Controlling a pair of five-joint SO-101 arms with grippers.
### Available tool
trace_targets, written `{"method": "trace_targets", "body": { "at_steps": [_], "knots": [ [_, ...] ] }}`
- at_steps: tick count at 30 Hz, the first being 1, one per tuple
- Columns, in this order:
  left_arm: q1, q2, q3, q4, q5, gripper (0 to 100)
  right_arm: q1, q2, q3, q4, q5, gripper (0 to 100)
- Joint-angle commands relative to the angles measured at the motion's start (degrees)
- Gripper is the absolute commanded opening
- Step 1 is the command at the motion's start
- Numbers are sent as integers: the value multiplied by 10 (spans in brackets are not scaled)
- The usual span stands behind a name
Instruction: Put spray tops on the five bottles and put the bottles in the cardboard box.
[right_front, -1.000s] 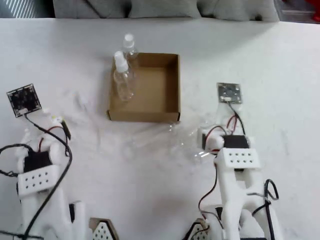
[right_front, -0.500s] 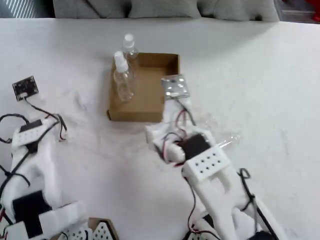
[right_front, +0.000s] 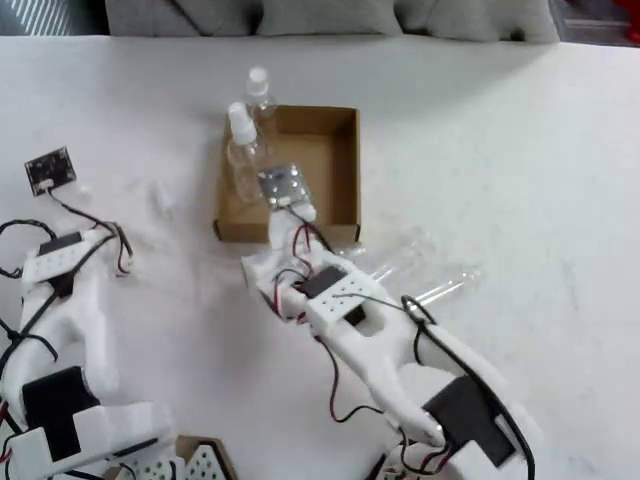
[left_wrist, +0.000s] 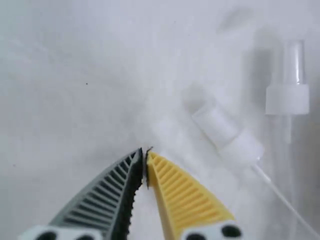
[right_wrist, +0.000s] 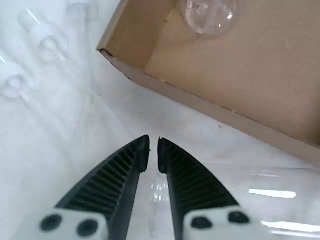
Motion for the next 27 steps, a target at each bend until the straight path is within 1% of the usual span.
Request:
{"method": "trace_targets", "body": {
  "at_steps": [1,5,10,14,16,21,24,27],
  "knots": [
    [-1,-1,-26,-14,5,23,-6,0,-7,38,31,21],
    [-1,0,-26,-14,4,23,-5,-4,-11,144,35,21],
    [-1,0,-26,-14,4,23,8,-58,-7,268,35,21],
    [-1,0,-26,-14,4,23,50,-103,-6,350,37,21],
    [-1,0,-26,-14,4,23,77,-116,-4,384,55,21],
    [-1,0,-26,-14,4,23,144,-137,42,395,127,21],
    [-1,0,-26,-14,4,23,180,-164,48,400,145,21],
    [-1,0,-26,-14,4,23,209,-207,45,423,144,21]
  ]
}}
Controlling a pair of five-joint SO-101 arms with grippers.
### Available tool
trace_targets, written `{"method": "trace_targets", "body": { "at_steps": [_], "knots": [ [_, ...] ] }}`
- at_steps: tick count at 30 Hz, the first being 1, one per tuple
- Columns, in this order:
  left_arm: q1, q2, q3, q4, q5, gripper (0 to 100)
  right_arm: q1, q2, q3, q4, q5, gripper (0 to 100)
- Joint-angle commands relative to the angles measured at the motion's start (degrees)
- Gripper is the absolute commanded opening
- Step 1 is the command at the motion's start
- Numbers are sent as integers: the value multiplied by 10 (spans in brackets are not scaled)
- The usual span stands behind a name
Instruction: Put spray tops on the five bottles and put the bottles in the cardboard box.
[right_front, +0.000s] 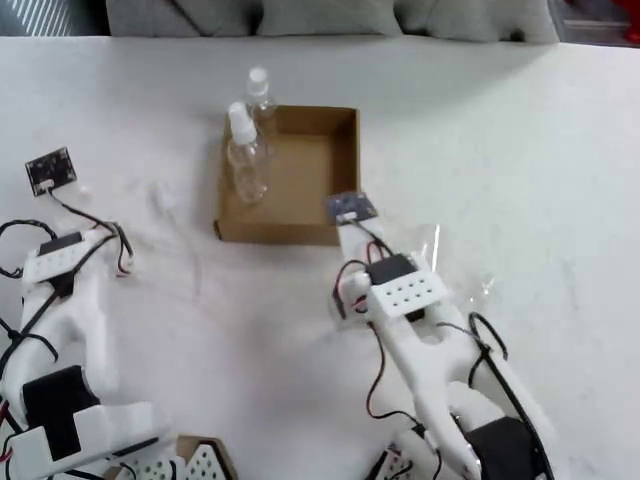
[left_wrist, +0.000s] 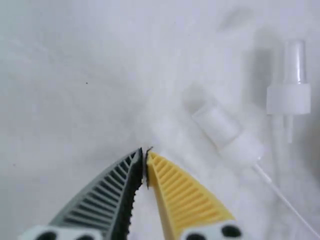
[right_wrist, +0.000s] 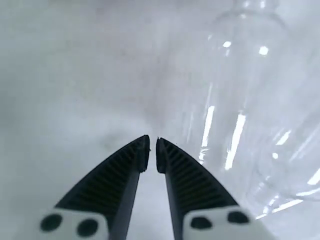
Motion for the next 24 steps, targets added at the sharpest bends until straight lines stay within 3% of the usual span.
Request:
{"method": "trace_targets", "body": {
  "at_steps": [1,7,12,19,24],
  "knots": [
    [-1,-2,-26,-14,4,23,47,-76,-5,31,12,22],
    [-1,-2,-26,-14,3,23,47,-197,-5,47,14,22],
    [0,-2,-26,-14,3,23,53,-250,-10,55,98,106],
    [6,-1,-26,-14,3,23,91,-175,-99,94,97,128],
    [7,-1,-26,-14,3,23,92,-56,-237,185,98,130]
  ]
}}
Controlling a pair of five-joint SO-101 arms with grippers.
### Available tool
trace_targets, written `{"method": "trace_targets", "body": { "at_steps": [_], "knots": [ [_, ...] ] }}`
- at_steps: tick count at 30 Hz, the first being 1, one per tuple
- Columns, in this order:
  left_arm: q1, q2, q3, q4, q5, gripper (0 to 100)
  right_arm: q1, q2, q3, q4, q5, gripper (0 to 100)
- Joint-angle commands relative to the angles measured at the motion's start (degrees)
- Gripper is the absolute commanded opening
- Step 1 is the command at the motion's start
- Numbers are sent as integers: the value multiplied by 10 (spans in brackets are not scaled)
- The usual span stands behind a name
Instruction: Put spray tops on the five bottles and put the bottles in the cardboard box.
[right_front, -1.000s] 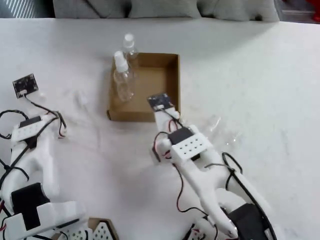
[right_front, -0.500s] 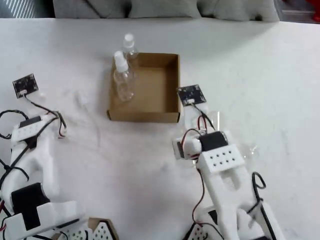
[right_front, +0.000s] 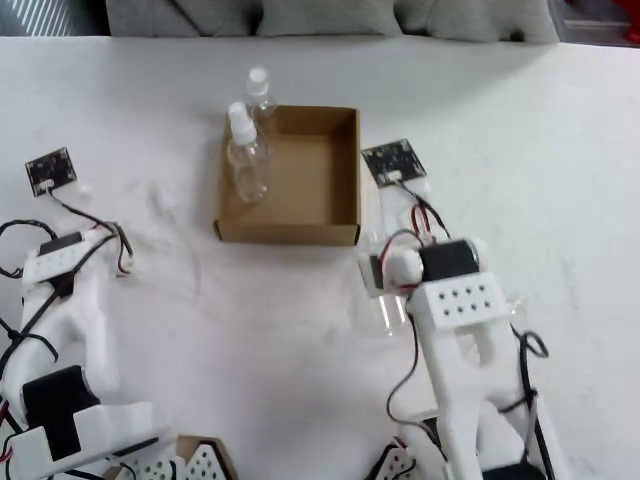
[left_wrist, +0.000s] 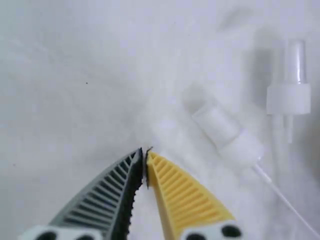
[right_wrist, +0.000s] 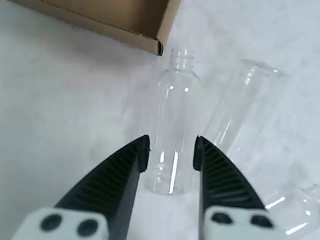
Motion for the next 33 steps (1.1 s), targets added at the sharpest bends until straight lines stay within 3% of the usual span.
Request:
{"method": "trace_targets", "body": {
  "at_steps": [1,10,14,33],
  "knots": [
    [7,-1,-26,-14,3,23,3,102,-151,86,6,131],
    [7,-1,-26,-15,3,23,2,306,-306,173,3,166],
    [7,-1,-26,-16,3,23,-1,358,-308,158,2,255],
    [7,-1,-26,-17,3,23,-15,488,-306,35,1,252]
  ]
}}
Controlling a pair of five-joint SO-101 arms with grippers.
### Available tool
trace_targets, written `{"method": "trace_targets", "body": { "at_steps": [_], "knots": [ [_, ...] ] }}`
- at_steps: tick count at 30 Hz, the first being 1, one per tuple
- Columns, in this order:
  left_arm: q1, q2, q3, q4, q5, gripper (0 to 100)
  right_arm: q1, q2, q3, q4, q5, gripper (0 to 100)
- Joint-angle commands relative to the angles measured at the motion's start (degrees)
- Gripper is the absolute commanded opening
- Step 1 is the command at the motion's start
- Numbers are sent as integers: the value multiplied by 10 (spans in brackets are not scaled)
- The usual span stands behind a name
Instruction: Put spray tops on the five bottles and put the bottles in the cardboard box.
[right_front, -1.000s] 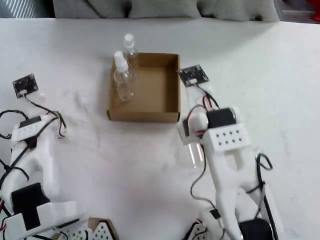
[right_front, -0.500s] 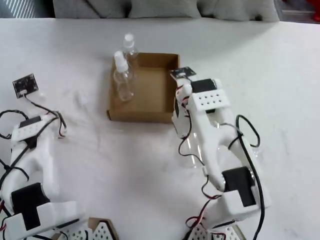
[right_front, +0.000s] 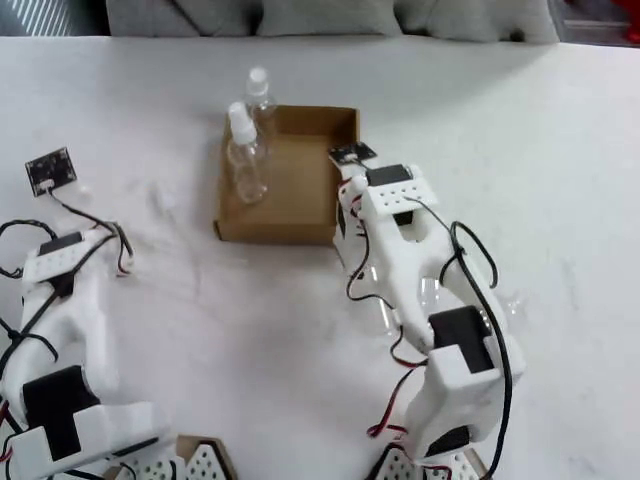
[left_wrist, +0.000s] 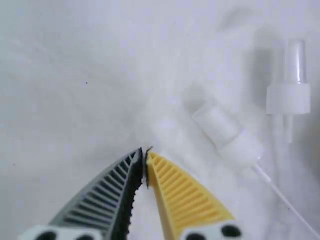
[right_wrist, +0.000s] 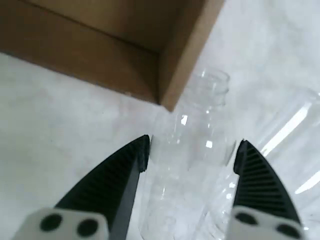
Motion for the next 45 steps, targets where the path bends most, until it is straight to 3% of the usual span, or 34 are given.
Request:
{"method": "trace_targets", "body": {
  "at_steps": [1,15,23,26,32,38,45],
  "knots": [
    [7,-1,-26,-17,3,23,1,20,-24,-25,-1,252],
    [7,-1,-26,-17,3,23,1,88,-24,-71,1,245],
    [6,-1,-26,-17,3,23,2,87,-26,-81,0,11],
    [6,-1,-26,-17,3,23,23,64,-24,-78,-4,19],
    [6,-1,-26,-16,3,23,90,7,-15,-83,-86,17],
    [8,-2,-26,-15,3,23,92,3,40,-153,-90,17],
    [8,-3,-57,16,6,23,85,3,44,-159,-90,17]
  ]
}}
